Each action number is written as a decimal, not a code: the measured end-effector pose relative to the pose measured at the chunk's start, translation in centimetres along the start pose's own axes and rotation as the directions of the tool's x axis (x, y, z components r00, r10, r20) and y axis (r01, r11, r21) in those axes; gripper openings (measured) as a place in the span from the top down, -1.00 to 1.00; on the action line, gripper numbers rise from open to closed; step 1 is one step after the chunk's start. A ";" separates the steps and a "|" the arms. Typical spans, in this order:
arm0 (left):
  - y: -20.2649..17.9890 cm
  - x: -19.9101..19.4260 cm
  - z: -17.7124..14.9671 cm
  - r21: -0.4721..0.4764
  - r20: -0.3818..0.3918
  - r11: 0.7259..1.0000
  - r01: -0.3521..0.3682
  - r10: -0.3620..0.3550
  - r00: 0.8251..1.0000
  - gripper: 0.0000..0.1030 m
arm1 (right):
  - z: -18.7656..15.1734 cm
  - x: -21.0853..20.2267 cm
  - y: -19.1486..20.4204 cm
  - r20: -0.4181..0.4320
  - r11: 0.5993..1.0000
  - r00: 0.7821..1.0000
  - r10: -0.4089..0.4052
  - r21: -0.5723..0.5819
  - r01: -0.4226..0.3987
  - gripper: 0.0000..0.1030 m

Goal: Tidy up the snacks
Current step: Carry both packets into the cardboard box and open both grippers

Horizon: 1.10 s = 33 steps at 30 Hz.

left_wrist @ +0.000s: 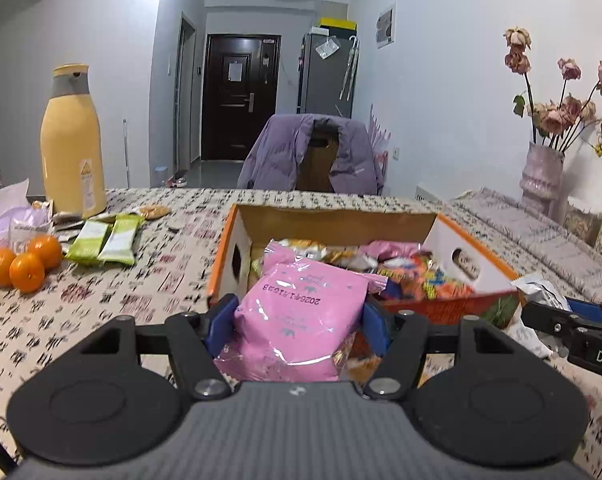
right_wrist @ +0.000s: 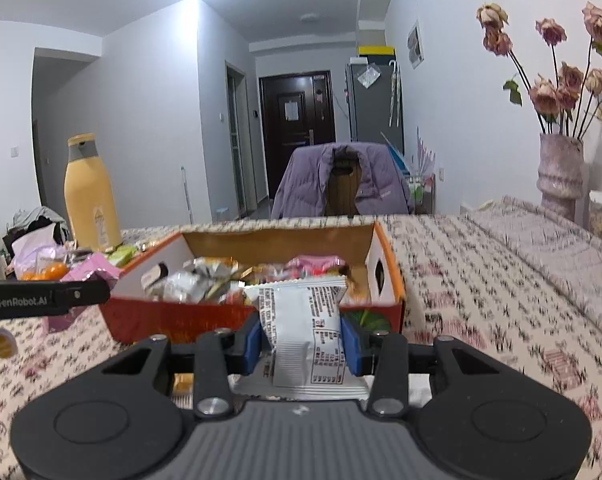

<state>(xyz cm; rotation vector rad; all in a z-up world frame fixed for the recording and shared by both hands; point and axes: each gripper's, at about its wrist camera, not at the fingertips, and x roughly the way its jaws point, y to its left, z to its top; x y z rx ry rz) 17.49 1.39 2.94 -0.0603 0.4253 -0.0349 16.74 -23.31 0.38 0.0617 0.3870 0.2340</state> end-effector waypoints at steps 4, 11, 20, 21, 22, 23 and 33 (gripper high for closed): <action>-0.6 1.1 1.4 -0.010 0.020 1.000 0.000 0.000 1.000 -0.28 | 1.8 1.0 0.0 0.027 1.000 1.000 -0.004 -0.010 0.004 0.22; -1.5 3.3 3.5 -0.021 0.039 1.000 -0.007 0.008 0.999 -0.28 | 4.9 3.6 0.0 0.050 1.000 0.999 0.003 -0.026 -0.002 0.22; -2.2 7.0 6.0 -0.037 0.051 0.999 -0.039 0.041 0.998 -0.28 | 7.9 8.6 -0.1 0.044 1.000 0.999 0.001 -0.024 0.000 0.22; -2.2 7.6 6.3 -0.042 0.051 0.998 -0.045 0.047 0.998 -0.28 | 8.1 9.3 -0.2 0.041 1.000 0.999 -0.002 -0.021 0.003 0.22; -2.1 8.0 6.4 -0.047 0.049 0.998 -0.051 0.053 0.997 -0.28 | 8.2 9.9 -0.3 0.039 1.000 0.999 -0.006 -0.018 0.007 0.22; -2.1 8.6 6.6 -0.051 0.047 0.997 -0.058 0.061 0.997 -0.28 | 8.3 10.5 -0.4 0.035 1.000 0.999 -0.009 -0.013 0.009 0.22; -1.6 12.7 5.6 -0.057 0.012 0.993 -0.103 0.104 0.995 -0.28 | 5.9 14.9 -0.7 0.019 1.000 1.000 -0.007 -0.011 0.007 0.22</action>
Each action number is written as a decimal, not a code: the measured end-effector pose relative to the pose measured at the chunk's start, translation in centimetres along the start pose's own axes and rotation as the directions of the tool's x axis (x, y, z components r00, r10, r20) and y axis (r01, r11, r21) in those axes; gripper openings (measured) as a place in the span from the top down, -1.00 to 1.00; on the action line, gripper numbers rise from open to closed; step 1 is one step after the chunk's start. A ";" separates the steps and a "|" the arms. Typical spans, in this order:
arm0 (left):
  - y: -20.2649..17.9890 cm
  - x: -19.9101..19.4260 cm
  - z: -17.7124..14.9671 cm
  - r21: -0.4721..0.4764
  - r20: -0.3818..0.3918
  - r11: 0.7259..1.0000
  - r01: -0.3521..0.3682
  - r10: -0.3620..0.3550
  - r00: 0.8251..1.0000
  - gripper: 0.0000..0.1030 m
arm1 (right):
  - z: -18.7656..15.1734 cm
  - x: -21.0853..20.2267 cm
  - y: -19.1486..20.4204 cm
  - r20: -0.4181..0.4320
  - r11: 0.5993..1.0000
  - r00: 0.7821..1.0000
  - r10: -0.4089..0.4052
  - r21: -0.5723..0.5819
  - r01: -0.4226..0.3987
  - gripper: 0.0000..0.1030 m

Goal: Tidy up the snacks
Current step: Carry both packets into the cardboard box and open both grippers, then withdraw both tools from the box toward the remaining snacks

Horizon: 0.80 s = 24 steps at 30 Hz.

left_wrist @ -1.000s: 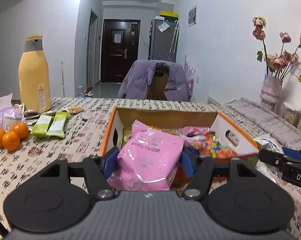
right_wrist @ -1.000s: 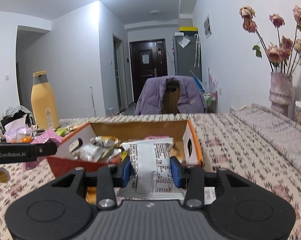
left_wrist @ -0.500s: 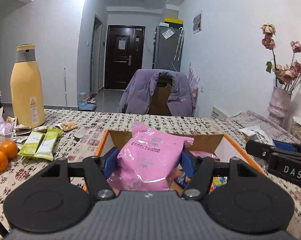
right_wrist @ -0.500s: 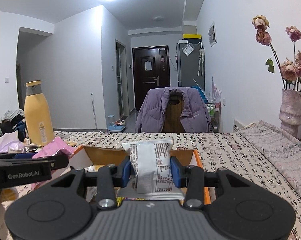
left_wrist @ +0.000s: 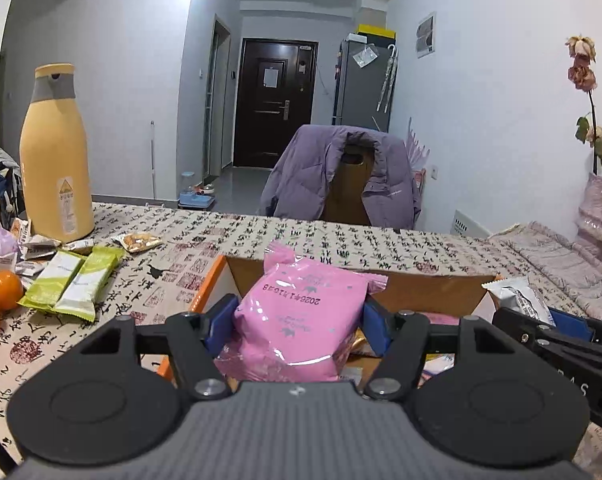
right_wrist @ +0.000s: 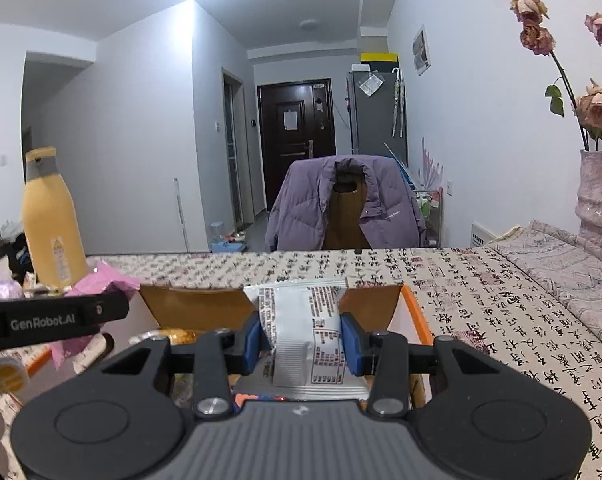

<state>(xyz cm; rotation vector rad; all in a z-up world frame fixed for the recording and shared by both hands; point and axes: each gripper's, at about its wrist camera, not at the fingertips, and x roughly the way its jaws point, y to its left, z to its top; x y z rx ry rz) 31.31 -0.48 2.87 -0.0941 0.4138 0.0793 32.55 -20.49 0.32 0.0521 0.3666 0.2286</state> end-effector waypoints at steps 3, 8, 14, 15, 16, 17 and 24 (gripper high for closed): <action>0.2 0.5 -0.3 0.006 -0.016 1.000 0.007 -0.007 1.000 -0.28 | -0.1 0.1 0.3 -0.009 1.000 1.000 -0.015 -0.017 0.014 0.22; 0.6 0.7 -0.8 0.007 -0.030 1.000 0.002 -0.002 1.000 -0.33 | -0.4 0.7 0.0 -0.043 1.000 0.999 -0.022 -0.010 0.021 0.17; 1.1 -0.4 -0.9 -0.010 0.036 1.000 -0.009 0.010 0.999 -1.00 | -0.7 0.3 -0.9 -0.037 0.999 0.999 -0.008 0.036 0.009 -1.00; 1.2 -0.5 -0.9 -0.014 0.042 1.000 -0.008 0.008 0.999 -1.00 | -0.7 0.2 -1.0 -0.034 0.999 0.999 -0.009 0.043 0.010 -1.00; 1.3 -0.6 -0.8 -0.023 0.046 1.000 -0.001 0.002 0.999 -1.00 | -0.8 0.2 -1.1 -0.033 0.999 0.999 -0.011 0.047 0.013 -1.00; 1.4 -0.7 -0.8 -0.033 0.051 0.999 0.004 -0.002 0.999 -1.00 | -0.8 0.2 -1.1 -0.033 0.999 0.999 -0.016 0.049 0.018 -1.00; 1.5 -0.7 -0.9 -0.042 0.053 0.999 -0.007 0.009 0.999 -1.00 | -0.9 0.5 -1.4 -0.031 0.998 0.999 -0.030 0.051 0.032 -1.00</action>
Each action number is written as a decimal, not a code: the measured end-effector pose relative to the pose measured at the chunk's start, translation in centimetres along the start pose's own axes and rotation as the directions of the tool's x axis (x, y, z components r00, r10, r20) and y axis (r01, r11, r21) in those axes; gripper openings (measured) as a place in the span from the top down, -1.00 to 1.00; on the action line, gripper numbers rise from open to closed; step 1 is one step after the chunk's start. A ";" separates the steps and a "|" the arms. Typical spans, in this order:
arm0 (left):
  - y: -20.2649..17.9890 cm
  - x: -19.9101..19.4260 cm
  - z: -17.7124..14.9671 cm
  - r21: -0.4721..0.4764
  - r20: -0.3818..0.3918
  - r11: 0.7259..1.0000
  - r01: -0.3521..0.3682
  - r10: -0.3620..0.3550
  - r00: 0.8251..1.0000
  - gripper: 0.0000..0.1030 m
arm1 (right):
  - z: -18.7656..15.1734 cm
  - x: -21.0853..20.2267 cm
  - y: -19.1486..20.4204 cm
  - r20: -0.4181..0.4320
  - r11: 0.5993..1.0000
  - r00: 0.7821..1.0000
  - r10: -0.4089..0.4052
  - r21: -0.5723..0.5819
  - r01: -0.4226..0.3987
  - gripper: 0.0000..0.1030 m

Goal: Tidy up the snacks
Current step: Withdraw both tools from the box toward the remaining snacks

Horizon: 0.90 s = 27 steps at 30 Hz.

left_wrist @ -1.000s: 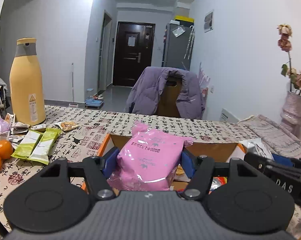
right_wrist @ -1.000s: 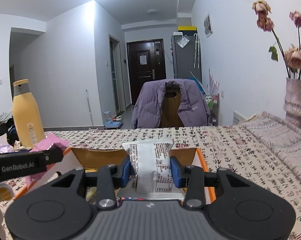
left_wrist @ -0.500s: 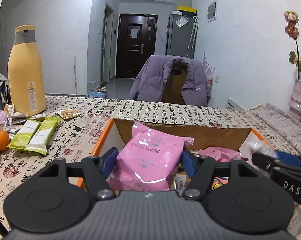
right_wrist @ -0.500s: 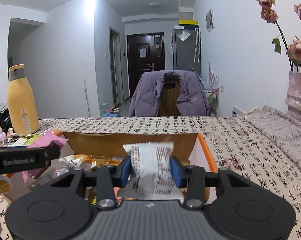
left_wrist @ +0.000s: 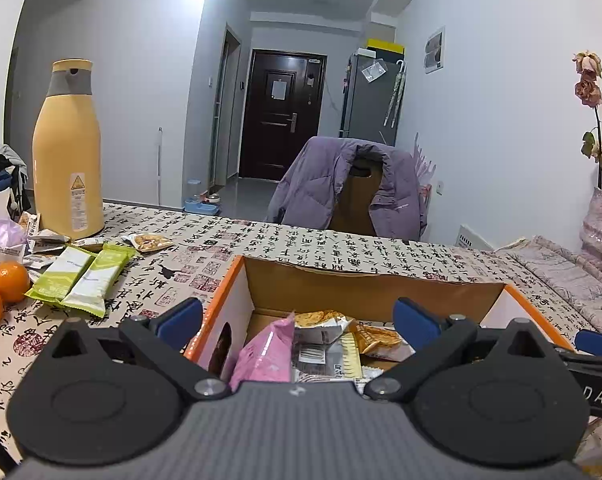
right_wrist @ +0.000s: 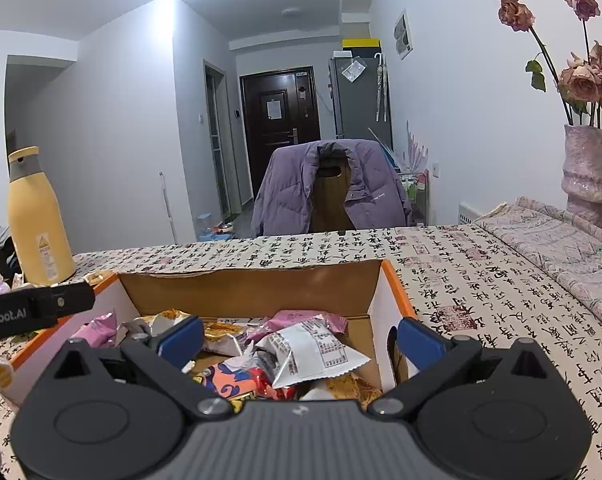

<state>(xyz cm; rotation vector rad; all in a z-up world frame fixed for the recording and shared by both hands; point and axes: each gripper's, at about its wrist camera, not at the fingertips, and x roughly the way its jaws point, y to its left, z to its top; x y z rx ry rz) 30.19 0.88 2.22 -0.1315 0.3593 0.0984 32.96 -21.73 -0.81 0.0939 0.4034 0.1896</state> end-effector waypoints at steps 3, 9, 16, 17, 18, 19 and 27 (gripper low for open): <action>0.0 -0.3 0.1 -0.007 0.010 1.000 0.007 -0.007 1.000 -1.00 | 0.1 -0.1 -0.1 0.006 1.000 1.000 -0.001 0.001 0.001 -1.00; -0.1 -1.1 0.9 -0.037 0.015 0.999 -0.034 0.034 0.999 -1.00 | 0.3 0.2 0.1 0.009 1.000 1.000 -0.003 -0.024 0.004 -1.00; 0.6 -3.9 1.6 -0.049 0.012 0.998 -0.036 0.037 0.999 -1.00 | 1.2 -2.1 0.4 0.010 0.999 1.000 -0.013 -0.031 0.013 -1.00; 0.6 -4.3 1.5 -0.046 0.010 0.998 -0.040 0.040 0.999 -1.00 | 1.2 -2.6 0.5 0.011 0.999 1.000 -0.010 -0.036 0.011 -1.00; 0.7 -4.6 1.4 -0.042 0.007 0.998 -0.042 0.042 0.999 -1.00 | 1.2 -3.3 0.6 0.013 0.999 1.000 -0.009 -0.044 0.009 -1.00; 0.7 -5.0 1.2 -0.039 0.001 0.998 -0.045 0.045 0.999 -1.00 | 1.1 -3.9 0.6 0.014 0.999 1.000 -0.007 -0.049 0.008 -1.00; 0.7 -8.1 -0.7 -0.022 -0.049 0.999 -0.044 0.043 0.998 -1.00 | -1.1 -8.4 0.4 -0.021 0.998 1.000 0.004 -0.064 -0.005 -1.00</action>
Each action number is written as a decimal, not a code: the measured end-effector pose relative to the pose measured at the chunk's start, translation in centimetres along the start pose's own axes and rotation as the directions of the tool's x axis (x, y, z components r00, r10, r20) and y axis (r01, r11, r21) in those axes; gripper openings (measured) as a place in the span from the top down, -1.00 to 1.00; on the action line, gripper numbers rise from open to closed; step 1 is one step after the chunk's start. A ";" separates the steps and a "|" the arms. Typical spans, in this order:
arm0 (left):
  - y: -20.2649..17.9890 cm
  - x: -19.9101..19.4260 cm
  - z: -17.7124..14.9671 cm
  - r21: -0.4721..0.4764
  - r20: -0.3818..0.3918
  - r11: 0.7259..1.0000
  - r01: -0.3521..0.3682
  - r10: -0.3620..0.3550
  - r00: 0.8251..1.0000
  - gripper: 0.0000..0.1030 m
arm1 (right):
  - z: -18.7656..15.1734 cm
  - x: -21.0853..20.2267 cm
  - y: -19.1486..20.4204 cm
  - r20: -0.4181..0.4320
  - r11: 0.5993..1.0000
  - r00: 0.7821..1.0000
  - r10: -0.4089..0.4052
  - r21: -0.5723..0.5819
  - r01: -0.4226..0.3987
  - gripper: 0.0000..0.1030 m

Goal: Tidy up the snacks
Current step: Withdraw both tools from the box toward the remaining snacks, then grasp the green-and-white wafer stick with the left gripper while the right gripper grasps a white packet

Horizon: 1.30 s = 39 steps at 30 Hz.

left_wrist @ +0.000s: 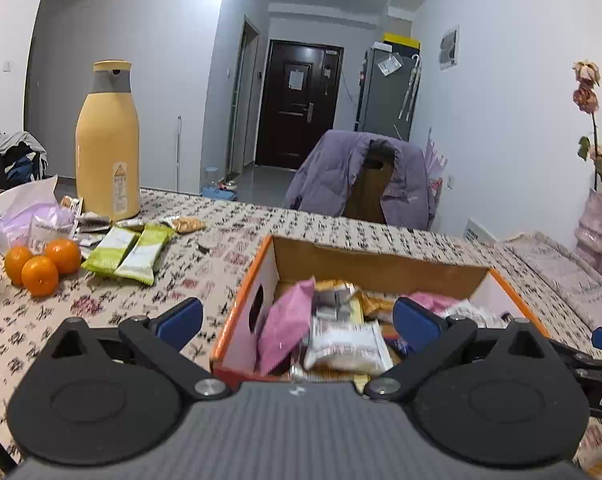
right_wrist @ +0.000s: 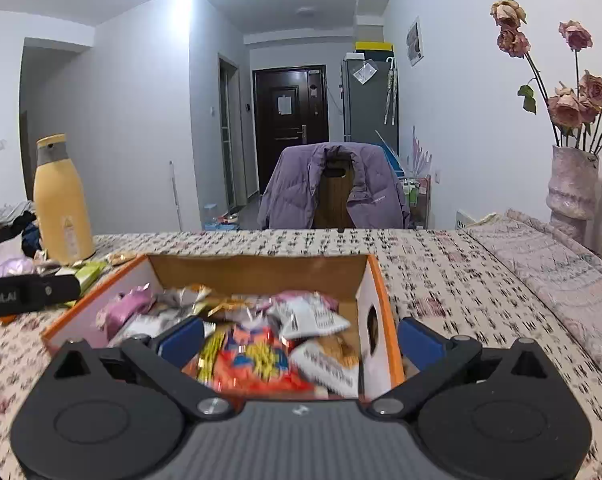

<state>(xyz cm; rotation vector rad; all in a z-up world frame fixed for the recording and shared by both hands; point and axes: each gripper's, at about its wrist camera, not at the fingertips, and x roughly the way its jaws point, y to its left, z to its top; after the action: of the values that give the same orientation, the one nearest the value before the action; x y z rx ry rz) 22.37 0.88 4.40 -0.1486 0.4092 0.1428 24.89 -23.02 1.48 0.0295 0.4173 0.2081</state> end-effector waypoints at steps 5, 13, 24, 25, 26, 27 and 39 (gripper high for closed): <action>-0.1 -1.5 -1.8 0.016 -0.038 1.000 0.005 -0.004 0.999 -1.00 | -2.2 -2.3 -0.3 -0.022 1.000 1.000 0.005 -0.008 -0.005 -1.00; -0.5 -2.5 -5.3 0.049 -0.135 0.999 0.010 -0.003 0.991 -1.00 | -5.7 -4.4 -0.7 -0.070 1.000 0.998 0.008 0.007 -0.008 -1.00; -2.1 -2.1 -8.8 0.121 -0.245 0.993 0.012 0.019 0.969 -1.00 | -9.3 -6.3 -2.0 -0.114 0.999 0.993 -0.010 0.037 0.014 -1.00; -2.3 -2.1 -9.0 0.126 -0.250 0.992 0.009 0.023 0.968 -1.00 | -9.4 -6.4 -2.1 -0.116 0.999 0.993 -0.010 0.038 0.015 -1.00; -2.4 -2.0 -9.2 0.128 -0.254 0.992 0.007 0.026 0.967 -1.00 | -9.5 -6.4 -2.1 -0.119 0.999 0.993 -0.010 0.040 0.015 -1.00; -2.5 -2.0 -9.3 0.130 -0.257 0.992 0.002 0.032 0.966 -1.00 | -9.7 -6.5 -2.2 -0.121 0.999 0.993 -0.010 0.041 0.015 -1.00; -3.0 -1.6 -10.4 0.140 -0.282 0.990 0.006 0.034 0.959 -0.06 | -10.0 -6.8 -2.1 -0.125 0.999 0.992 -0.006 0.045 0.011 -1.00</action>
<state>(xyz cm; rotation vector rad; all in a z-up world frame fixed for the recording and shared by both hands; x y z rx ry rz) 17.46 -4.06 -4.01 -0.0268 0.7052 0.1063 15.16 -26.65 -5.13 0.0603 0.5464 0.1924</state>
